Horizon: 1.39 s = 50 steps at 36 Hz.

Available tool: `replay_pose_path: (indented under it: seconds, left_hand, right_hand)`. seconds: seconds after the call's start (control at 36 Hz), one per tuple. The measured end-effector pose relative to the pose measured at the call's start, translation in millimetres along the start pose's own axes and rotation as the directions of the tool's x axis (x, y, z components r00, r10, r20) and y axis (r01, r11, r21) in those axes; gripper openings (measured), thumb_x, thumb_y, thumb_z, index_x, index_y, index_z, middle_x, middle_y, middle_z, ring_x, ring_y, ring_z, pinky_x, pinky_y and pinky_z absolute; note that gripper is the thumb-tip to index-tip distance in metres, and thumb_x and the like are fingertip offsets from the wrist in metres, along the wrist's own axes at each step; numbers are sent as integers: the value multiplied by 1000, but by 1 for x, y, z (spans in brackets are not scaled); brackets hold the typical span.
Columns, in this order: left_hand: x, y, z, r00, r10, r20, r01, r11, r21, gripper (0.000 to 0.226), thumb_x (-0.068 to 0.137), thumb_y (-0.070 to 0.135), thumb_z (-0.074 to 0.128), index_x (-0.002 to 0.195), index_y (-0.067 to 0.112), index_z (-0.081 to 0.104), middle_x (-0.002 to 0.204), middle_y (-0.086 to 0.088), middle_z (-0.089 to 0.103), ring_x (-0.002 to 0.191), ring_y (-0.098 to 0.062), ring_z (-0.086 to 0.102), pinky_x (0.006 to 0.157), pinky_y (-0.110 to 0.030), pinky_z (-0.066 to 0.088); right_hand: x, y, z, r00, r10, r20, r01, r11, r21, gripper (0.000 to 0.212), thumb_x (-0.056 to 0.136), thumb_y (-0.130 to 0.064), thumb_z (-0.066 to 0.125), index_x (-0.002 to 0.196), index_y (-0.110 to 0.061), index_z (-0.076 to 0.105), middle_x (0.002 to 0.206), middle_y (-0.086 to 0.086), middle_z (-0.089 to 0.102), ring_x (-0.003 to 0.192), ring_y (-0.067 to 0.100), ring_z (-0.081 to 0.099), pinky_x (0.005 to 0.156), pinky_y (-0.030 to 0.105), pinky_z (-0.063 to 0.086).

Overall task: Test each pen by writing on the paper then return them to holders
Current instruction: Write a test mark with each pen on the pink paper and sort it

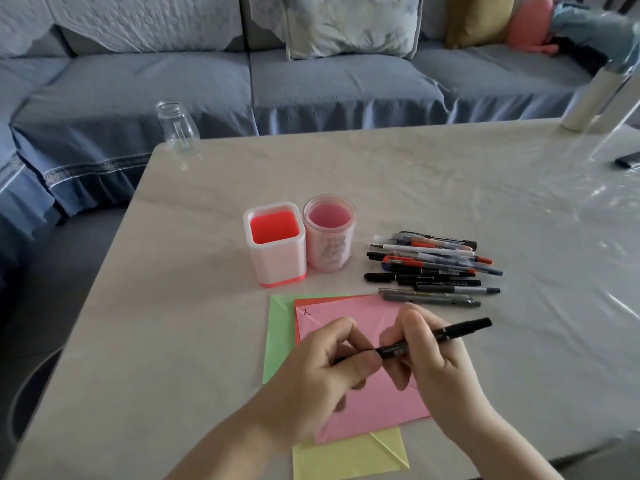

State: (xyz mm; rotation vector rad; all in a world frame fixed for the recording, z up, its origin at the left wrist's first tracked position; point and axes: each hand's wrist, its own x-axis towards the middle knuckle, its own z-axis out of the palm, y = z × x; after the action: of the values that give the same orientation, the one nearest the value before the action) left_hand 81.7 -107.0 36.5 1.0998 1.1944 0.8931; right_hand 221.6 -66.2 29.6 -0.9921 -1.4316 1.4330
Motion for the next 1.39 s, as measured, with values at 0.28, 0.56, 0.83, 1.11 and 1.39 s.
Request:
replay_pose_path:
  seconds: [0.28,0.56,0.83,1.11,1.39]
  left_hand:
    - [13,-13,-12,980,-199,11,199,979,46,16,92,17,56,76,16,52,51,9,42,43,-5,34,43,-15,29]
    - [25,-79,-80,720,528,-450,131,533,836,31,83,32,41,83,11,63,78,-2,62,69,-28,60,64,-38,48]
    - [25,-112,-115,658,501,-562,409,389,825,24,66,-1,79,84,8,67,84,-12,58,80,-37,54,72,-47,44]
    - [38,-58,-49,755,619,-217,-151,486,861,37,86,30,49,114,8,58,111,-5,58,106,-19,50,96,-27,37]
    - [41,-36,-15,858,489,-156,-213,615,759,31,97,40,38,107,22,60,89,11,62,86,-6,49,72,-20,40]
  right_hand:
    - [13,25,-11,967,114,229,-86,988,-128,23,84,-20,56,61,-21,61,43,2,56,41,9,45,46,16,37]
    - [58,62,-82,991,-107,-83,-41,350,-936,25,82,1,61,101,-11,71,102,3,66,102,24,57,83,32,40]
    - [65,84,-96,999,38,-17,-25,210,-977,25,89,-12,55,113,-12,64,112,3,59,112,25,49,96,36,33]
    - [53,77,-73,926,-277,256,312,181,-933,15,83,-16,55,94,-11,64,82,2,65,83,25,58,78,36,46]
    - [50,31,-33,732,-568,376,588,250,-769,15,87,-22,56,93,-13,67,91,-1,64,89,16,52,93,24,33]
